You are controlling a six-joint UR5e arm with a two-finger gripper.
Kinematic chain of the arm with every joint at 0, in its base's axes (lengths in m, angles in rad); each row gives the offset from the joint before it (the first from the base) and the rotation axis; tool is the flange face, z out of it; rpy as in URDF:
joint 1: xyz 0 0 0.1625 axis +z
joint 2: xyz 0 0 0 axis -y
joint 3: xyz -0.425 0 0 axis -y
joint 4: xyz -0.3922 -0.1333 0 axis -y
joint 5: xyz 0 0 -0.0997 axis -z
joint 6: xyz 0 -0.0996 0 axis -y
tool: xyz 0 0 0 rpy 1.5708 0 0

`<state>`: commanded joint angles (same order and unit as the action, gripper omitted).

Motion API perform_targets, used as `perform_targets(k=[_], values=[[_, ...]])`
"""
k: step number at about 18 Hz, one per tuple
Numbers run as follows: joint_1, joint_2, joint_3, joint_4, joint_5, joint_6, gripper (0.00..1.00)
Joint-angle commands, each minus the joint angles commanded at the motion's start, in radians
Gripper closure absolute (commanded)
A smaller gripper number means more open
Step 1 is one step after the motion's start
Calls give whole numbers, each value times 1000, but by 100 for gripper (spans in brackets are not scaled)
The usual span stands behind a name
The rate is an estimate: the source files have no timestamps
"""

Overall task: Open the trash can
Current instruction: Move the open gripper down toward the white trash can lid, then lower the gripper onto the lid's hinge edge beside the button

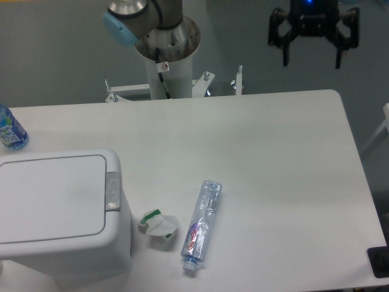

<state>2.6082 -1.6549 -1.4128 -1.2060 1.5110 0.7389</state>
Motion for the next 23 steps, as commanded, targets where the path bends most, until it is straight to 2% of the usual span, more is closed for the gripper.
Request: perform_targets(k=[2, 4, 7, 11, 13, 16, 23], values=[[-72, -48, 15, 69, -3, -204, 0], [-141, -83, 23, 111, -6, -393, 0], [-235, -103, 20, 118, -32, -559, 0], [-249, -108, 0, 118, -219, -711, 0], [-258, -114, -6, 118, -259, -736, 0], [-299, -132, -6, 120, -261, -739, 0], [-336, -160, -9, 122, -259, -733, 0]])
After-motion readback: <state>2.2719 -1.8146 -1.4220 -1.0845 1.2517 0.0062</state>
